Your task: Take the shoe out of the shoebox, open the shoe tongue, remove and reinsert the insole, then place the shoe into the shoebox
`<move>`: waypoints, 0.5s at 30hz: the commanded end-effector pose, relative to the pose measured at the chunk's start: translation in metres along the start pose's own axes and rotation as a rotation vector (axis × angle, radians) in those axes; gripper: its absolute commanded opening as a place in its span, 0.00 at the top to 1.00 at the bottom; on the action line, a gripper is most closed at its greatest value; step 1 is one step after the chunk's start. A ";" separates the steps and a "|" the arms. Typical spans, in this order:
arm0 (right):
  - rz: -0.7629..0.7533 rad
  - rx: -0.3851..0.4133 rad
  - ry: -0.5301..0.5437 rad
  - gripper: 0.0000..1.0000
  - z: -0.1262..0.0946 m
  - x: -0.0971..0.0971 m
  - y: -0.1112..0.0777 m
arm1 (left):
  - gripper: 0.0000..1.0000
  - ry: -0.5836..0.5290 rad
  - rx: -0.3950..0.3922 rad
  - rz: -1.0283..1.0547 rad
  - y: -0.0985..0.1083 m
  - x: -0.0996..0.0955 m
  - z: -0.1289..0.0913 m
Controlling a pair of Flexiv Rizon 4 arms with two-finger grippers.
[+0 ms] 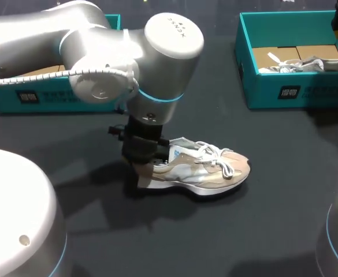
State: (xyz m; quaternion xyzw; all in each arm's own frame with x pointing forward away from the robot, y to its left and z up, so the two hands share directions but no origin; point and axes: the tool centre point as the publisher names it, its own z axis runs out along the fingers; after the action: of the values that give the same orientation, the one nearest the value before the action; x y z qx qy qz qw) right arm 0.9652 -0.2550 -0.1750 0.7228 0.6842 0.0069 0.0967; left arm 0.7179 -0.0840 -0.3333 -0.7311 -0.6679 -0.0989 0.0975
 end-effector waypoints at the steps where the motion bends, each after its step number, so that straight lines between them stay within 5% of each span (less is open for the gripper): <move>1: 0.001 -0.001 -0.001 0.00 -0.001 0.000 -0.001 | 1.00 0.004 -0.007 0.000 0.004 -0.007 0.008; 15: 0.001 -0.001 -0.001 0.00 -0.001 0.000 -0.001 | 1.00 0.023 -0.009 -0.031 0.005 -0.021 0.028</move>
State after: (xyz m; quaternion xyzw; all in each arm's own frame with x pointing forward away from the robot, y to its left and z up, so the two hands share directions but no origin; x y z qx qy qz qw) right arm 0.9652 -0.2550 -0.1750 0.7228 0.6842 0.0069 0.0967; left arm 0.7199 -0.0923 -0.3620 -0.7211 -0.6771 -0.1099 0.0973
